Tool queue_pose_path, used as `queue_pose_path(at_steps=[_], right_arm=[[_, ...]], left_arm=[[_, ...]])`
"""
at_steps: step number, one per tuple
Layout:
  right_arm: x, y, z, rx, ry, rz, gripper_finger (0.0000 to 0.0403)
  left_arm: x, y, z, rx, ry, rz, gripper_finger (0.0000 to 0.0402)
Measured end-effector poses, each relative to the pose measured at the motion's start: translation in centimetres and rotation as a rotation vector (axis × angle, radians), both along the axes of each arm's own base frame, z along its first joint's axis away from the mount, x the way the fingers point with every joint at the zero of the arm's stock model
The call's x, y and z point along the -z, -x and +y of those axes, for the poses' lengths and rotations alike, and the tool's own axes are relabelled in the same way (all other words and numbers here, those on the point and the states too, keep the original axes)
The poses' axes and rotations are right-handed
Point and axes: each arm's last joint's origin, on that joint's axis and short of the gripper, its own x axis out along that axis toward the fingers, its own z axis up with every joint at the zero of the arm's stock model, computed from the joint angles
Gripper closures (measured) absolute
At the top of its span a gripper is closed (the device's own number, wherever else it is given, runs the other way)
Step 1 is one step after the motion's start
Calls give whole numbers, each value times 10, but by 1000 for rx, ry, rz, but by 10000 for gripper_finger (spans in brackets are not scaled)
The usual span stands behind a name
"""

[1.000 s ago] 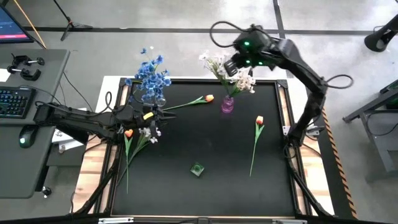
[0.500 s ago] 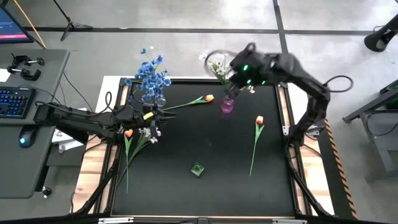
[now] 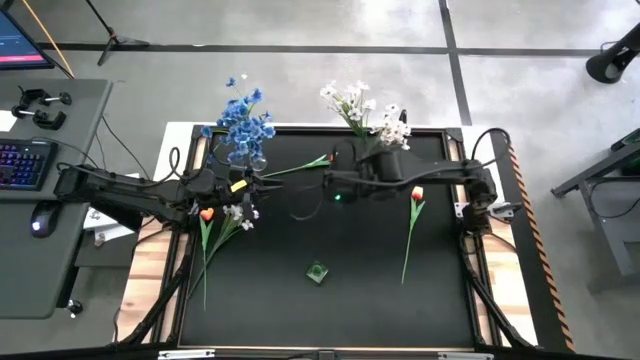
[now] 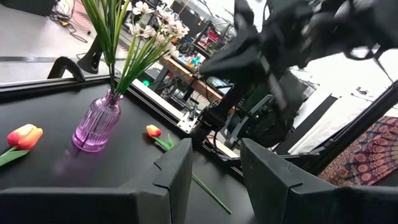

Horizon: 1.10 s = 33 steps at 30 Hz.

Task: Sort flowers into vase by color
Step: Put the top white flowers into the pink vase

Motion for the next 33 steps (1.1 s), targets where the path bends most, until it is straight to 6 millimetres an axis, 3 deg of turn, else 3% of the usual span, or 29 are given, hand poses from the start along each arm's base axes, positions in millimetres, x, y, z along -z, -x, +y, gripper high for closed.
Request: queue_pose_path(at_steps=[7,11,16,19,26,29,33], right_arm=[[60,13,-9,109,-146,-143,403],[66,17,-29,203,-203,-308,403],[81,14,-62,351,-172,-261,403],[80,5,-73,365,-139,-262,403],[65,-3,-76,312,-53,-241,388],[59,2,-80,312,-42,-190,350],[50,4,-87,276,-20,-153,270]], left_arm=[[0,0,0,9,12,-4,279],[0,0,0,11,14,-4,279],[0,0,0,12,22,-6,279],[0,0,0,12,23,-6,279],[0,0,0,12,37,-8,279],[0,0,0,6,37,-9,279],[0,0,0,3,36,-8,279]])
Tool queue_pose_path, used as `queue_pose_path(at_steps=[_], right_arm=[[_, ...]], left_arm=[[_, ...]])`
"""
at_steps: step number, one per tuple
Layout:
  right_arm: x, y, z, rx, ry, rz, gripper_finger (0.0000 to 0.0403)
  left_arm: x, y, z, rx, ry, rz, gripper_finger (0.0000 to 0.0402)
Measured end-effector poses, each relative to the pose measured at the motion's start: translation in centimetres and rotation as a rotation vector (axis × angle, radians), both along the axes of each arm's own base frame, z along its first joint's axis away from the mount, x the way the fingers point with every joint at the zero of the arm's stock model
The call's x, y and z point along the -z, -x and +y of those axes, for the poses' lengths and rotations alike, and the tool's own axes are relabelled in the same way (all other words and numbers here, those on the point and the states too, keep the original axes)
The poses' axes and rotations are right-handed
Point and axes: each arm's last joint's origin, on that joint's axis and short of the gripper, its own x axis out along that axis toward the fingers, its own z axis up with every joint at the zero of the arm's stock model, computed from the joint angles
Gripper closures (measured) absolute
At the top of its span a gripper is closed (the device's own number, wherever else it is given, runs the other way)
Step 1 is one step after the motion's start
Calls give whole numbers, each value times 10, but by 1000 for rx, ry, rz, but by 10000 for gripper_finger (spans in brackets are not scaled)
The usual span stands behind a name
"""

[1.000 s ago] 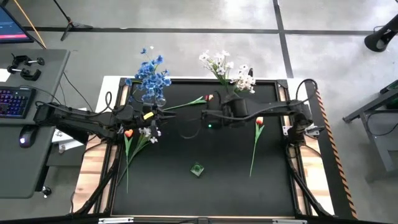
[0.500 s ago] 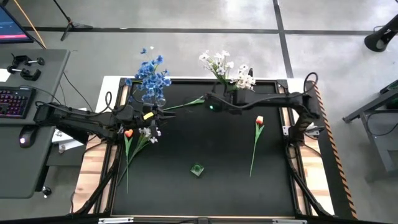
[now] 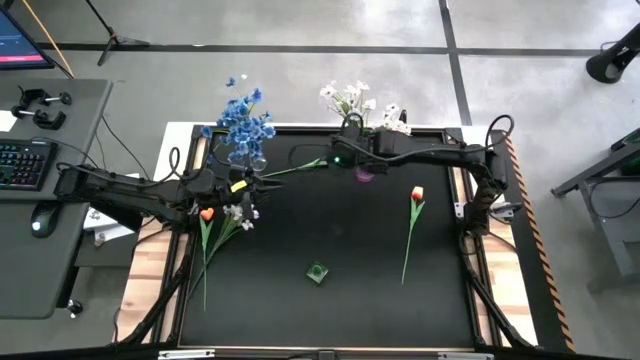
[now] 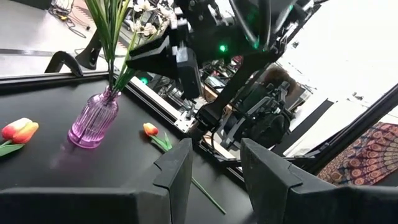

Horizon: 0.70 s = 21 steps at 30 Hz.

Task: Sort flowers into vase by color
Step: Put the top white flowers into the pink vase

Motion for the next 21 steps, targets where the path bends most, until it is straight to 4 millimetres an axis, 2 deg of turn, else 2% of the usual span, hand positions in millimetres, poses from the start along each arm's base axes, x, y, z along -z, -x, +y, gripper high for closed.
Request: queue_pose_path(at_steps=[4,7,12,21], right_arm=[[-10,1,-7,-25,21,8,195],[-11,5,-18,23,1,2,166],[-11,9,-35,82,2,-18,162],[-10,13,-56,116,1,-15,187]], left_arm=[[0,0,0,-1,0,0,279],[0,0,0,-3,0,1,279],[0,0,0,-7,0,1,279],[0,0,0,-7,1,1,279]])
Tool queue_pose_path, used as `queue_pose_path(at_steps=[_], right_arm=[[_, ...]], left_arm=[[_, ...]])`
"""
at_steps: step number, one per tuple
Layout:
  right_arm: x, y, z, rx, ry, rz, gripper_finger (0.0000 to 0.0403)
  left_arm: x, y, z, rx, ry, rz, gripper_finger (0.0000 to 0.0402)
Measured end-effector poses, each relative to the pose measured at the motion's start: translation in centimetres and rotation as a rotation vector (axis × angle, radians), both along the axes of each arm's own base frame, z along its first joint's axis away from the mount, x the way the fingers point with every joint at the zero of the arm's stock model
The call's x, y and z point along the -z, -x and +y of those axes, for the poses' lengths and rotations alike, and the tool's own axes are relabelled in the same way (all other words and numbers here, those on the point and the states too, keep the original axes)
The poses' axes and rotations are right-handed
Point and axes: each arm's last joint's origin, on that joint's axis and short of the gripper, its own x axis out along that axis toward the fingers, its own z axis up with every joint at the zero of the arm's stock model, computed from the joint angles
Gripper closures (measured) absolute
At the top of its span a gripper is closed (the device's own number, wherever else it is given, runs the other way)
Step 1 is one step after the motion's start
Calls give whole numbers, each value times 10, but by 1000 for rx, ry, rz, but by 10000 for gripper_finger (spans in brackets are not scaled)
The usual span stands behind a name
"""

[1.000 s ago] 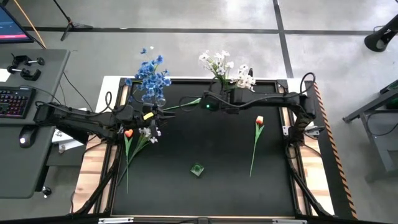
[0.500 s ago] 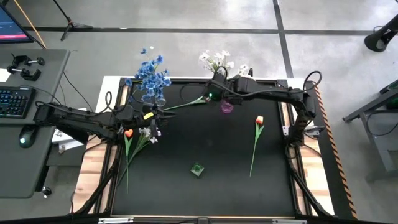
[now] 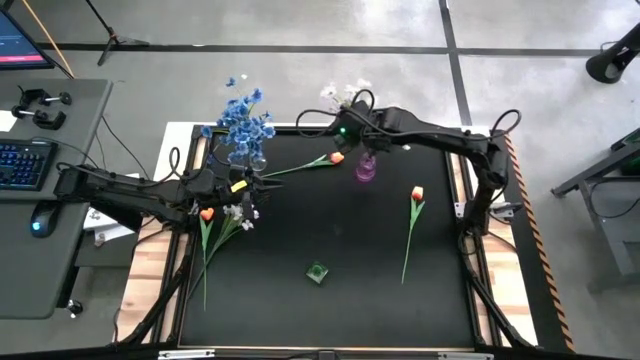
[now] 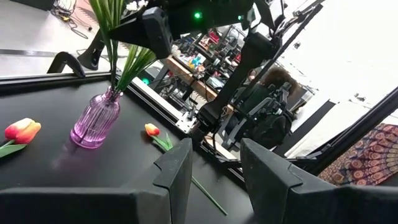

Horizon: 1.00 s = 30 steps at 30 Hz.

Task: Sort flowers into vase by color
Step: Put the top white flowers into the pink vase

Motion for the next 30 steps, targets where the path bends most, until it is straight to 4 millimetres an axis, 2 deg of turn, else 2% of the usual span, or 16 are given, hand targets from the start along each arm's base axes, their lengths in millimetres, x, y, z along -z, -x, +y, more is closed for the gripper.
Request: queue_pose_path(at_steps=[7,15,18,22,23,27,30], right_arm=[[7,-6,-14,-49,-96,-55,194],[8,-9,-17,-55,-59,-50,208],[9,-7,-16,-68,-65,-13,252],[5,-4,-7,-83,-46,23,367],[1,-3,-3,-90,-36,13,383],[-19,5,15,-78,8,-57,382],[-25,8,24,-67,35,-66,396]], left_arm=[[0,0,0,0,0,4,279],[1,0,0,0,0,6,279],[1,0,0,0,-1,7,279],[1,0,0,0,-8,9,279],[1,0,0,0,-9,9,279],[1,0,0,-1,-25,14,279],[1,0,0,-11,-26,14,279]])
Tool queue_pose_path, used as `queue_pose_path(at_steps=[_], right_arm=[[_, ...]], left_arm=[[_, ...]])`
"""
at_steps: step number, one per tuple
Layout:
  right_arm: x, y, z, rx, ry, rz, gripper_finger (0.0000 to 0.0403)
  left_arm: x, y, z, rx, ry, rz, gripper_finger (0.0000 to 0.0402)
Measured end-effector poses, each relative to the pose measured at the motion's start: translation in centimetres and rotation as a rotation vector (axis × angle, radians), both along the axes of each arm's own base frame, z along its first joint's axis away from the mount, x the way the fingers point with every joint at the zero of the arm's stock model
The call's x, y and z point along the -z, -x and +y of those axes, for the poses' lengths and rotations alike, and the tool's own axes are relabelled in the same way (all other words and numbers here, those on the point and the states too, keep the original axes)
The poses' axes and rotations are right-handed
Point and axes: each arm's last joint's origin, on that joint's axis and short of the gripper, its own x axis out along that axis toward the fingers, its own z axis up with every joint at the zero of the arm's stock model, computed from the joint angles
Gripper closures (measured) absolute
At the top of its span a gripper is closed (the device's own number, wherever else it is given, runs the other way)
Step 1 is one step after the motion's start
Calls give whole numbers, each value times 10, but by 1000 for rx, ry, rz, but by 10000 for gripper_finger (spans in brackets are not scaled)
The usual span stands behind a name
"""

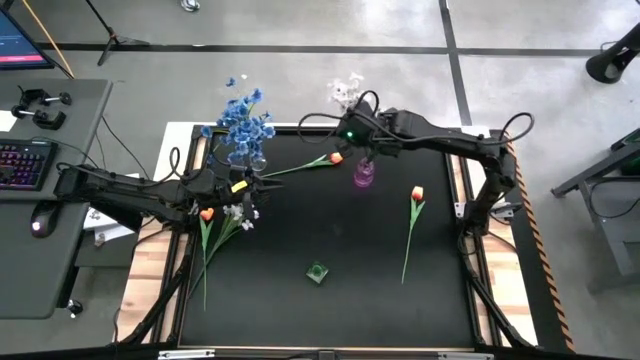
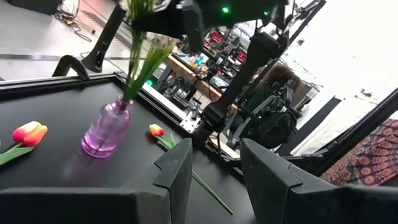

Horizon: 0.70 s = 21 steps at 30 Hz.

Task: Sort flowers into vase by color
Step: Put the top white flowers into the pink vase

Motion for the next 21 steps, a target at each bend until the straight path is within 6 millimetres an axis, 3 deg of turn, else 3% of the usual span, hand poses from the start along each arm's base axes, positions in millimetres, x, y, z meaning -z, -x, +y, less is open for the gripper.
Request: queue_pose_path(at_steps=[21], right_arm=[[12,-12,24,167,59,-113,402]], left_arm=[[2,0,0,0,0,24,279]])
